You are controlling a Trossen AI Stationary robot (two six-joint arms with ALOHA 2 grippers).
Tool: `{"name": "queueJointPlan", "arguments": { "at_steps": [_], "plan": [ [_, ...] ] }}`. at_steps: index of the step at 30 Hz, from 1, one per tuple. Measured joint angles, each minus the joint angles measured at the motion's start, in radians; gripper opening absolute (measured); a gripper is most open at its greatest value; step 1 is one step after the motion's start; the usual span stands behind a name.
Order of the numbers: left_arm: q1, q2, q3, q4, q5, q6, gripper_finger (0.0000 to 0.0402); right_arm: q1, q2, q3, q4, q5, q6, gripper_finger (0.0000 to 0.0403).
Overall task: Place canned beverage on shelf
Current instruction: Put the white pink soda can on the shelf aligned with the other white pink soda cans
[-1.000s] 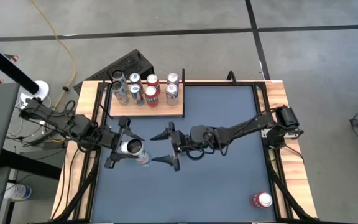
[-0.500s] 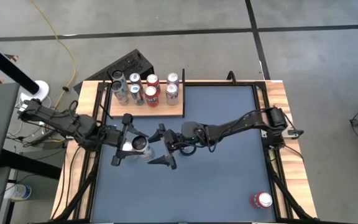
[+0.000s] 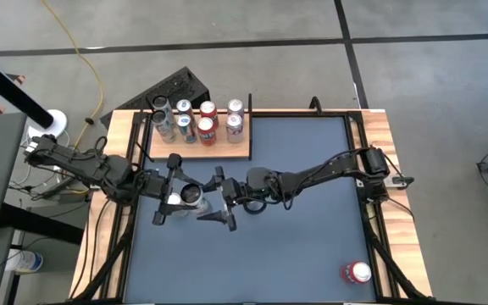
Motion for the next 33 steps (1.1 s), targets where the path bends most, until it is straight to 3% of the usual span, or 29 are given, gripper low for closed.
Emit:
{"name": "queueJointPlan", "arguments": {
  "at_steps": [12, 15, 20, 33],
  "plan": [
    [0.0, 0.0, 0.0, -0.004, 0.019, -0.025, 0.0252, 0.0, 0.0, 0.0, -0.008, 0.002, -0.003, 0.0237],
    [0.0, 0.0, 0.0, -0.006, 0.017, -0.039, 0.0273, 0.0, 0.0, 0.0, -0.011, 0.002, 0.0, 0.0219],
    [0.0, -0.002, 0.002, -0.002, 0.013, -0.058, 0.0305, 0.0, 0.0, -0.002, -0.028, 0.001, -0.004, 0.0213],
    [0.0, -0.003, 0.002, -0.042, 0.009, -0.104, 0.0312, 0.001, 0.0, -0.002, -0.044, 0.031, -0.004, 0.0213]
  ]
}}
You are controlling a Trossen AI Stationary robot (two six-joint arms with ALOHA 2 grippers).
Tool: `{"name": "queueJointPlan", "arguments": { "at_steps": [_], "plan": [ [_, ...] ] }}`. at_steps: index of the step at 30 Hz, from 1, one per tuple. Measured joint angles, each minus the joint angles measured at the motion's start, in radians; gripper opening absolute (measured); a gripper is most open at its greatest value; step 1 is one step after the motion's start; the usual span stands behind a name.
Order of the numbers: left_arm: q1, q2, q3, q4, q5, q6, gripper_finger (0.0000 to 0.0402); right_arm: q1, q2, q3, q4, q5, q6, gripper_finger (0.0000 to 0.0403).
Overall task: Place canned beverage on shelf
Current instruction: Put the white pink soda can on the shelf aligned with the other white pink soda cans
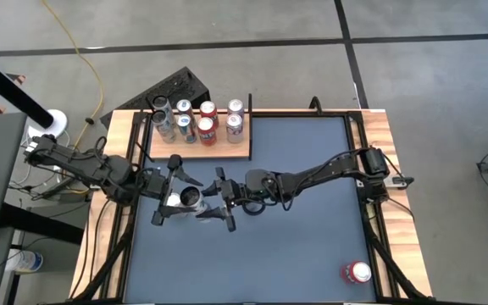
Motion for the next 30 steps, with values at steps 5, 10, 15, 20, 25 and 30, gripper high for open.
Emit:
{"name": "queueJointPlan", "arguments": {
  "at_steps": [5, 10, 15, 20, 25, 30],
  "plan": [
    [0.001, -0.036, 0.005, -0.015, -0.001, -0.037, 0.0313, -0.005, -0.005, 0.0, -0.009, 0.033, -0.011, 0.0213],
    [0.001, -0.115, 0.028, -0.061, -0.057, -0.165, 0.0313, -0.009, -0.006, 0.0, -0.018, 0.095, -0.045, 0.0213],
    [0.001, -0.148, 0.027, -0.149, -0.132, -0.263, 0.0313, -0.01, -0.006, 0.0, -0.015, 0.195, -0.09, 0.0213],
    [0.001, -0.149, -0.005, -0.164, -0.189, -0.274, 0.0313, -0.01, -0.006, 0.0, -0.017, 0.242, -0.121, 0.0213],
    [0.001, -0.149, -0.013, -0.153, -0.192, -0.218, 0.0313, -0.008, -0.006, 0.0, -0.047, 0.244, -0.122, 0.0213],
    [0.001, -0.148, -0.013, -0.191, -0.177, -0.159, 0.0313, -0.006, -0.006, 0.0, -0.053, 0.256, -0.124, 0.0213]
  ]
}}
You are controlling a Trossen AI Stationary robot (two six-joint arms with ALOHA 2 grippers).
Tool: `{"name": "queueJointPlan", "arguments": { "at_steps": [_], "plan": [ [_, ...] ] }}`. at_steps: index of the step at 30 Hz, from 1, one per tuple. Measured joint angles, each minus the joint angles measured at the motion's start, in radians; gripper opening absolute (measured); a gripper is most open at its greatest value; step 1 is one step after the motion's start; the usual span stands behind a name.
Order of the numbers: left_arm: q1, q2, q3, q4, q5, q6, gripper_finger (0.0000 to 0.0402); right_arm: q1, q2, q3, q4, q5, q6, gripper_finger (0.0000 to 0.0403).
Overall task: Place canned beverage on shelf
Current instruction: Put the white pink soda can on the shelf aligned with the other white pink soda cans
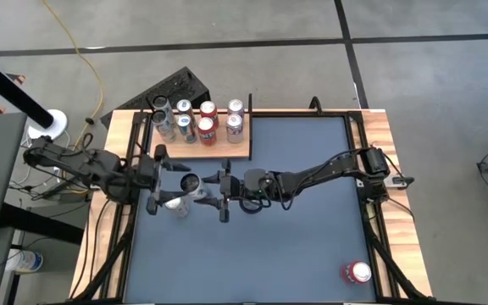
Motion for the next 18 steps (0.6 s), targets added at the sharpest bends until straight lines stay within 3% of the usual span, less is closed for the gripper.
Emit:
{"name": "queueJointPlan", "arguments": {
  "at_steps": [8, 18],
  "plan": [
    [0.0, 0.058, 0.0, -0.021, 0.012, -0.002, 0.0313, 0.0, 0.0, 0.001, 0.007, 0.002, 0.0, 0.0213],
    [0.0, 0.146, -0.001, 0.065, 0.024, 0.03, 0.032, 0.001, -0.002, 0.002, 0.013, -0.001, -0.001, 0.0213]
  ]
}}
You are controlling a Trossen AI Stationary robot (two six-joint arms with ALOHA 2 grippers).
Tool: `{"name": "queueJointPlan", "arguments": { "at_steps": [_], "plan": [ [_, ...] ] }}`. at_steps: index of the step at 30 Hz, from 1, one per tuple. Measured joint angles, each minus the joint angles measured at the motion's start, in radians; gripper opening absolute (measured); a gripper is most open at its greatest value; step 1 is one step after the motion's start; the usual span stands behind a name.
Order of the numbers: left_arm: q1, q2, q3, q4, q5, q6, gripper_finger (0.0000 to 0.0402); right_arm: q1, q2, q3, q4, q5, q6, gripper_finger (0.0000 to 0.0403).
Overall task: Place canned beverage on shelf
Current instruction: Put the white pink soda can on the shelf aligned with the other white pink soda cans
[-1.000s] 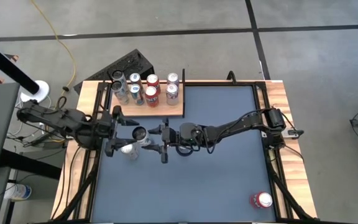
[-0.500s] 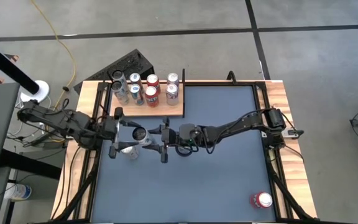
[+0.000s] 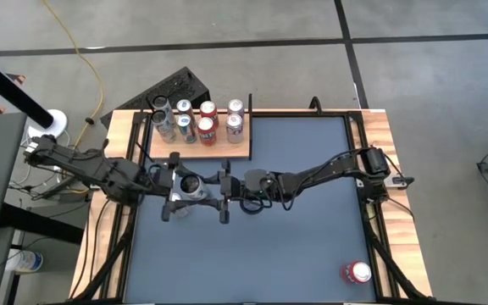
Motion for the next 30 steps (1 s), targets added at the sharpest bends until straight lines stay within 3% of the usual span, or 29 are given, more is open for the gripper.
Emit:
{"name": "queueJointPlan", "arguments": {
  "at_steps": [5, 9, 18, 30],
  "plan": [
    [0.0, -0.061, 0.004, -0.039, 0.001, -0.002, 0.0321, -0.003, 0.0, 0.001, -0.008, 0.0, -0.008, 0.0213],
    [0.0, -0.074, 0.095, -0.189, -0.003, -0.027, 0.0321, -0.007, -0.001, 0.001, -0.034, 0.003, -0.01, 0.0213],
    [0.073, 0.093, 0.309, -0.579, 0.109, -0.127, 0.0321, -0.011, 0.001, -0.001, -0.189, 0.015, 0.024, 0.0214],
    [0.099, 0.233, 0.352, -0.637, 0.071, -0.054, 0.032, 0.002, 0.003, -0.004, -0.308, 0.065, 0.033, 0.0216]
  ]
}}
